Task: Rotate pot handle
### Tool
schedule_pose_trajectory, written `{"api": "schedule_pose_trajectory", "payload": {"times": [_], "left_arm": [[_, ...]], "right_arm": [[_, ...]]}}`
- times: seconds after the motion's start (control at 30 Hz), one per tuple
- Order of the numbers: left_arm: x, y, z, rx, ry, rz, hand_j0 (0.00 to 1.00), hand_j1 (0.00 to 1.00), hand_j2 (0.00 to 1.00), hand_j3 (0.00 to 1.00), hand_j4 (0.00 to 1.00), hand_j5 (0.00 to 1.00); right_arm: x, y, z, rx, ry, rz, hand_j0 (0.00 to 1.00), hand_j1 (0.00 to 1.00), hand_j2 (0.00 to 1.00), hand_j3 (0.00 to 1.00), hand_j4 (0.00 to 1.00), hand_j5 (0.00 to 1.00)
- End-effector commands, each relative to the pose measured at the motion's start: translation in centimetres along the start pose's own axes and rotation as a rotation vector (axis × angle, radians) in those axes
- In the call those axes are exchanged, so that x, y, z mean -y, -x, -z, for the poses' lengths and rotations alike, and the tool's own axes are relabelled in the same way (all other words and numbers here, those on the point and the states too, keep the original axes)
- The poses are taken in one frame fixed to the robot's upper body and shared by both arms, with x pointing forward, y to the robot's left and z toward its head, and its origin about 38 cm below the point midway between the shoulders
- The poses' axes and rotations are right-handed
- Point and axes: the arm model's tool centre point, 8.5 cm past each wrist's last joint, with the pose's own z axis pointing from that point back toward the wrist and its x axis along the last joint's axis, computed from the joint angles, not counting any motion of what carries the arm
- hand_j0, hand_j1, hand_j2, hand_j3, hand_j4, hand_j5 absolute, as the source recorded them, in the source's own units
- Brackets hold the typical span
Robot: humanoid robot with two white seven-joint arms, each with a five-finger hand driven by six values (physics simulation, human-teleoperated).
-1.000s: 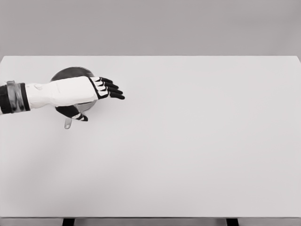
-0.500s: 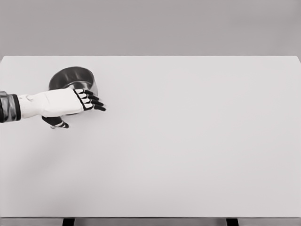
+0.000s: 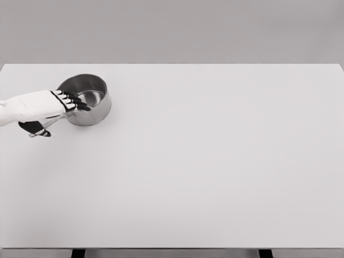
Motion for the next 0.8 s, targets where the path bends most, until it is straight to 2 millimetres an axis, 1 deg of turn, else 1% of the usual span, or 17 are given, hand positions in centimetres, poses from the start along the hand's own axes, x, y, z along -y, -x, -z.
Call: {"api": "schedule_pose_trajectory", "payload": {"times": [0.0, 0.2, 0.27, 0.33, 0.47, 0.63, 0.77], "left_arm": [[0.3, 1.0, -0.5, -0.03, -0.013, -0.025, 1.0, 1.0, 1.0, 1.0, 1.0, 1.0], [0.6, 2.5, -1.2, -0.076, -0.052, -0.055, 1.0, 1.0, 1.0, 1.0, 1.0, 1.0], [1.3, 3.8, -1.7, -0.118, -0.072, -0.087, 1.0, 1.0, 1.0, 1.0, 1.0, 1.0], [1.8, 4.6, -2.0, -0.143, -0.091, -0.109, 1.0, 1.0, 1.0, 1.0, 1.0, 1.0], [1.7, 5.0, -2.3, -0.156, -0.093, -0.111, 1.0, 1.0, 1.0, 1.0, 1.0, 1.0], [2.3, 5.6, -2.4, -0.178, -0.091, -0.132, 1.0, 1.0, 1.0, 1.0, 1.0, 1.0], [2.7, 6.7, -2.4, -0.215, -0.096, -0.161, 1.0, 1.0, 1.0, 1.0, 1.0, 1.0]], "right_arm": [[0.0, 0.0, 0.0, 0.0, 0.0, 0.0, 1.0, 1.0, 1.0, 1.0, 1.0, 1.0], [0.0, 0.0, 0.0, 0.0, 0.0, 0.0, 1.0, 1.0, 1.0, 1.0, 1.0, 1.0], [0.1, 0.0, 0.0, 0.0, 0.001, 0.0, 1.0, 1.0, 1.0, 1.0, 1.0, 1.0], [0.1, 0.0, 0.0, 0.0, 0.001, 0.0, 1.0, 1.0, 1.0, 1.0, 1.0, 1.0], [0.0, 0.0, 0.0, 0.0, 0.0, 0.0, 1.0, 1.0, 1.0, 1.0, 1.0, 1.0], [0.0, 0.0, 0.0, 0.0, 0.0, 0.0, 1.0, 1.0, 1.0, 1.0, 1.0, 1.0], [0.0, 0.0, 0.0, 0.0, 0.0, 0.0, 1.0, 1.0, 1.0, 1.0, 1.0, 1.0]]}}
